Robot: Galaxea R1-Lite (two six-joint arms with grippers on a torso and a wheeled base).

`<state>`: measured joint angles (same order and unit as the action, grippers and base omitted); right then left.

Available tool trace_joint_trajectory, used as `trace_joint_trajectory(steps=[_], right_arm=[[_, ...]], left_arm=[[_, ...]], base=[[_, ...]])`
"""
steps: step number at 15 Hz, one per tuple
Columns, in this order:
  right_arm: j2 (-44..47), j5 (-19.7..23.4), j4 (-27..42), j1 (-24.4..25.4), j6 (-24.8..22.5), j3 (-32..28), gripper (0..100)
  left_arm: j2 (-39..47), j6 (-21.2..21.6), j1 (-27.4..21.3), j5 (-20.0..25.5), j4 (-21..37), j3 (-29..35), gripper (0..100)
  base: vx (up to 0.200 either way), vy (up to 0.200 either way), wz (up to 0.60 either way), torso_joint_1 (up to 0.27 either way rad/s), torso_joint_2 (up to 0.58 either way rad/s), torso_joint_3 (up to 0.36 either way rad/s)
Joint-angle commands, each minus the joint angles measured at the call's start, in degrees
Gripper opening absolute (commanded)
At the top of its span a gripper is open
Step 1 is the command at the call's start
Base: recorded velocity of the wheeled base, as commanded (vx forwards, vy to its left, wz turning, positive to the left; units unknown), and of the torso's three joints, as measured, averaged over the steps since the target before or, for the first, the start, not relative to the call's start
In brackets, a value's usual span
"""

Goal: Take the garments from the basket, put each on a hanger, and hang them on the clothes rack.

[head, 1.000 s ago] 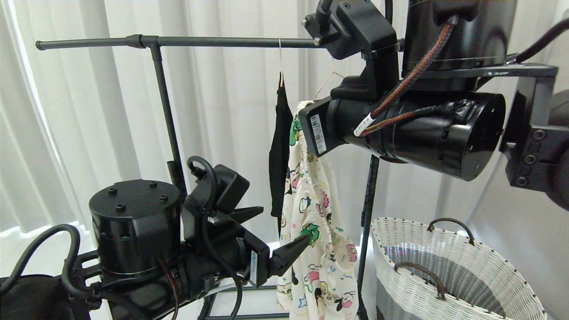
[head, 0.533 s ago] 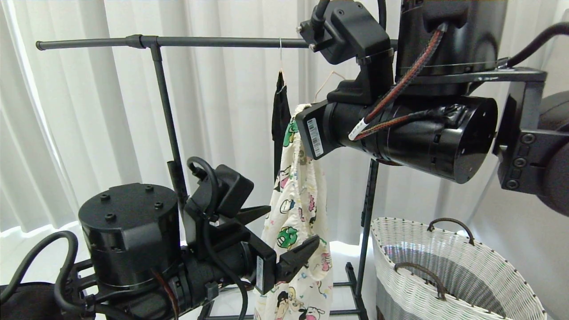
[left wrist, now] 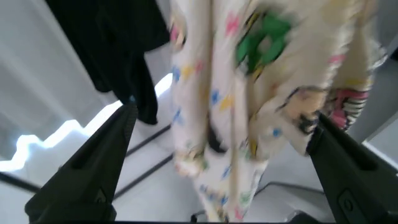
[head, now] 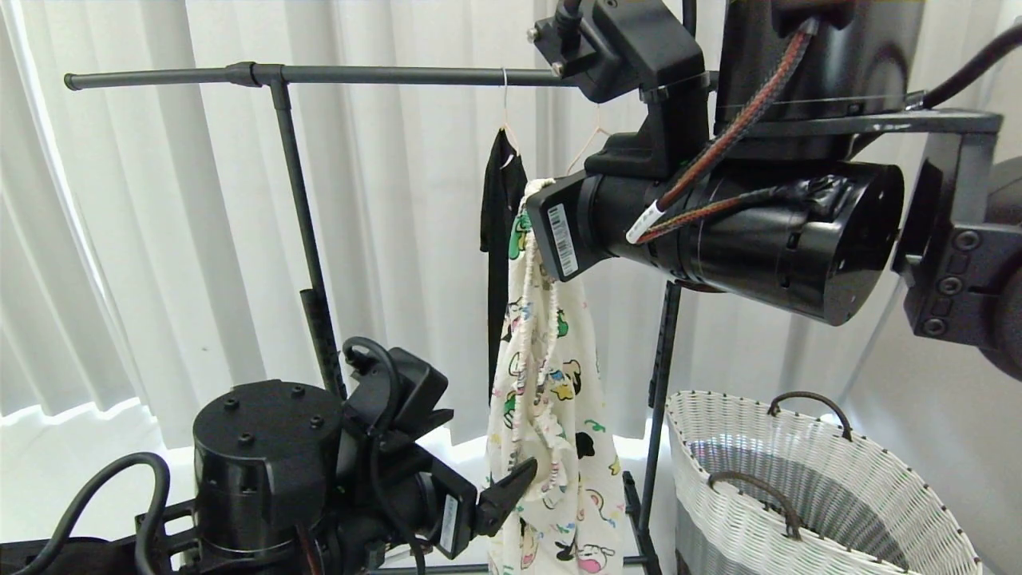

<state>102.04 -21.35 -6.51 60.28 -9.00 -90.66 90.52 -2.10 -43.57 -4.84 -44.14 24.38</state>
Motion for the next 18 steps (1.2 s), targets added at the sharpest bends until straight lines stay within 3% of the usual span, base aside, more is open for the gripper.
trace_joint_trajectory(steps=[1,6,7,10,12,13,15,16,18], right_arm=[[-0.3,-0.1,0.1,0.0,-0.2,-0.4,0],[-5.1,0.1,8.0,0.5,-0.7,0.0,0],[-5.7,-0.3,8.2,0.5,-0.7,0.6,0],[-9.4,-2.3,9.8,-1.3,-0.8,5.8,0],[-14.8,-4.5,18.0,-3.6,-0.6,9.5,0],[-18.2,-4.5,23.7,-5.1,-0.4,10.7,0],[-23.6,-4.5,31.3,-7.5,-0.1,12.9,0],[-26.2,-4.5,33.7,-8.2,-0.1,14.2,0],[-30.1,-4.4,37.4,-8.5,0.6,16.2,0]], left_arm=[[0.1,0.0,0.9,-0.3,0.0,-2.6,100],[0.0,-0.5,2.5,-0.3,0.0,-3.6,100],[-0.1,-0.7,2.5,-0.3,0.0,-3.9,0],[-1.6,0.2,2.2,-3.5,-0.9,-5.7,0],[-5.3,6.6,1.6,-7.3,-2.1,-6.9,0],[-8.2,10.5,2.5,-7.1,-2.0,-8.2,0],[-11.1,11.4,3.0,-6.8,-0.5,-6.9,0],[-12.0,11.4,3.0,-6.8,3.0,-3.6,0],[-14.7,10.6,2.2,-6.6,20.1,10.2,0]], base=[[0.000,0.000,0.00,0.000,0.00,0.000],[0.000,0.000,0.00,0.000,0.00,0.000],[0.000,0.000,0.00,0.000,0.00,0.000],[0.000,0.000,0.00,0.000,0.00,0.000],[0.000,0.000,0.00,0.000,0.00,0.000],[0.000,0.000,0.00,0.000,0.00,0.000],[0.000,0.000,0.00,0.000,0.00,0.000],[0.000,0.000,0.00,0.000,0.00,0.000],[0.000,0.000,0.00,0.000,0.00,0.000]])
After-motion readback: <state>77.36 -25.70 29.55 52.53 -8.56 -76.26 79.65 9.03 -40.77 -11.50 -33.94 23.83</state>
